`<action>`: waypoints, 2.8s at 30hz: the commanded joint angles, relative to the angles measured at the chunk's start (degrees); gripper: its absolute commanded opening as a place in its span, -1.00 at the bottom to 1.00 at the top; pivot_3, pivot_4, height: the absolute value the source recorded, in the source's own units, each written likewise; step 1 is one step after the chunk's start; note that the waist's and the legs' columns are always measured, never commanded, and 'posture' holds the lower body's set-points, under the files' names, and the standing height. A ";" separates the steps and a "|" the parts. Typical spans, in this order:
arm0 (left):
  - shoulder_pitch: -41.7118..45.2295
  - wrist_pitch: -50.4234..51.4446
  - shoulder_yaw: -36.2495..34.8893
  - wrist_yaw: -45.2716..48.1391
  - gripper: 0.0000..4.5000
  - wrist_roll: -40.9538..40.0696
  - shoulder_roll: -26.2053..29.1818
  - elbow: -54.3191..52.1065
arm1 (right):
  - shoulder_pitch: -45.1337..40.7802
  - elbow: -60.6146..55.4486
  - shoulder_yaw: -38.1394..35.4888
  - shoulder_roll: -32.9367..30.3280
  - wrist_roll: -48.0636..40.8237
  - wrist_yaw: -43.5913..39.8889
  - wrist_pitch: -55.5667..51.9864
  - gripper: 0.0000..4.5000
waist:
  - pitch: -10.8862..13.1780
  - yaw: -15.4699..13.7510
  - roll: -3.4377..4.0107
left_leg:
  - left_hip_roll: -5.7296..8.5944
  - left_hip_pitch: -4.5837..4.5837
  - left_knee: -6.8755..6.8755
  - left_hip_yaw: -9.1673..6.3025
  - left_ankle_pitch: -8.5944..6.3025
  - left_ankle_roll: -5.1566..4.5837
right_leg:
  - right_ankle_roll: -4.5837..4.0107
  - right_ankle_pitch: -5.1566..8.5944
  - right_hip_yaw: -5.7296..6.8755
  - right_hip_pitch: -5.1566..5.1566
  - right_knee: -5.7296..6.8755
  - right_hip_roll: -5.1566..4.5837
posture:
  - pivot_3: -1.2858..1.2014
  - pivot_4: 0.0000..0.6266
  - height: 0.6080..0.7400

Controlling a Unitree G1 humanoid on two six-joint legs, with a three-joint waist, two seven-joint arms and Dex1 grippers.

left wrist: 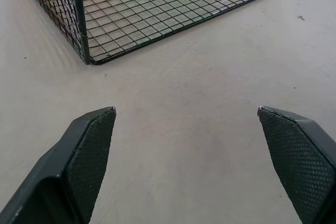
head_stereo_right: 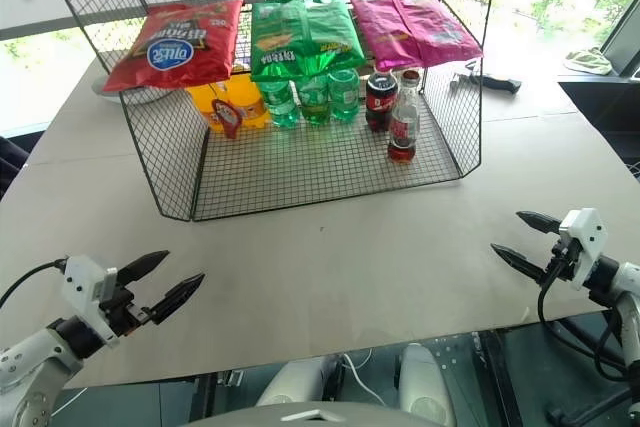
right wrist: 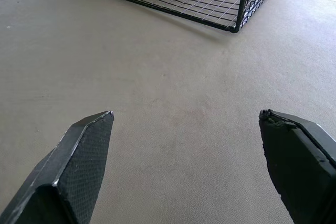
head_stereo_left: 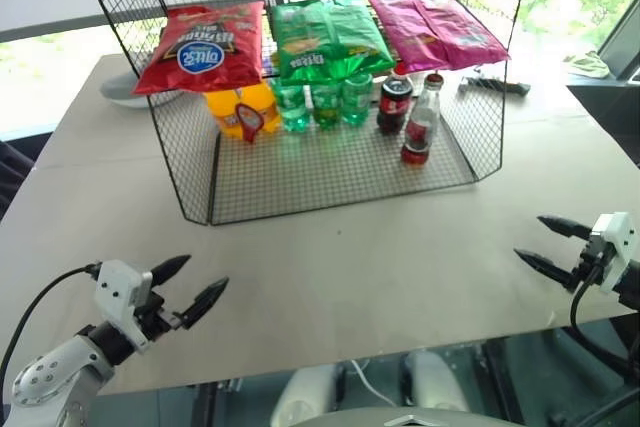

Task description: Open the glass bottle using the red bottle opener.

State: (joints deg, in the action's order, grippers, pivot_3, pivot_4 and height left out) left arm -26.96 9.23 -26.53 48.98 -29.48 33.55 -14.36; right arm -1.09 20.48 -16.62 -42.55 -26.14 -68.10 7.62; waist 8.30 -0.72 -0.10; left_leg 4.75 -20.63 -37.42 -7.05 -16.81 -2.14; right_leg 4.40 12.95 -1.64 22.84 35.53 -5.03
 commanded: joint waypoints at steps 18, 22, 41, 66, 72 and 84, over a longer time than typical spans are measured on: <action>-1.59 0.85 0.91 1.07 1.00 -0.20 -0.51 -1.62 | 1.03 -5.12 -1.26 -0.19 -0.41 0.55 -2.17 0.98 | 0.00 -0.01 0.00 | 0.00 -0.01 0.00 0.00 0.00 0.00 | 0.00 0.00 0.00 0.01 0.00 -0.01 | 0.03 -0.52 1.00; 0.21 1.80 1.80 -0.12 1.00 -0.75 -1.06 -1.86 | 0.11 -5.19 -0.45 0.68 -0.06 1.06 -2.02 0.98 | 0.00 -0.02 0.00 | 0.00 -0.01 0.00 0.00 0.00 0.00 | 0.00 0.00 0.00 0.01 0.00 0.00 | 0.03 -0.52 1.00; 29.89 -2.57 12.69 -20.33 1.00 6.04 -15.94 0.92 | 0.09 -45.19 10.34 14.19 -7.36 18.81 -18.87 0.98 | -0.05 -0.12 -0.17 | 0.06 -0.16 -0.04 -0.11 0.21 0.35 | 0.02 -0.03 0.06 0.22 0.16 0.10 | 0.03 -0.52 1.00; 50.55 -12.60 12.16 -22.42 0.46 9.55 -15.68 21.53 | -3.40 -51.10 15.58 19.04 -5.89 26.24 -20.35 1.00 | -0.06 0.05 -0.27 | 0.09 -0.29 -0.06 -0.03 0.25 0.35 | 0.02 -0.03 -0.02 0.50 0.27 0.34 | 0.03 -0.52 1.00; 49.27 -12.57 11.70 -21.61 -0.58 8.73 -15.64 20.83 | -3.82 -51.97 15.59 19.10 -6.27 26.87 -20.38 1.00 | -0.06 0.03 -0.27 | 0.08 -0.29 -0.06 -0.04 0.25 0.35 | 0.02 -0.03 -0.03 0.50 0.28 0.34 | 0.03 -0.52 1.00; 47.32 -7.89 10.61 -19.07 -0.98 2.13 -14.77 15.19 | -5.45 -50.56 17.01 19.32 -5.97 25.82 -20.26 1.00 | -0.06 0.04 -0.29 | 0.08 -0.29 -0.07 -0.04 0.25 0.35 | 0.02 -0.03 -0.04 0.51 0.29 0.33 | 0.03 -0.52 1.00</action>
State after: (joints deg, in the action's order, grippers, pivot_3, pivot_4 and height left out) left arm 20.16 0.87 -14.72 29.20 -25.10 18.26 4.56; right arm -5.53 -29.22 0.36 -23.32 -31.86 -42.12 -13.57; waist 8.24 -0.68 -0.38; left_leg 4.83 -20.92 -37.48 -7.08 -16.56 -1.79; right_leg 4.42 12.92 -1.68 23.34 35.82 -4.69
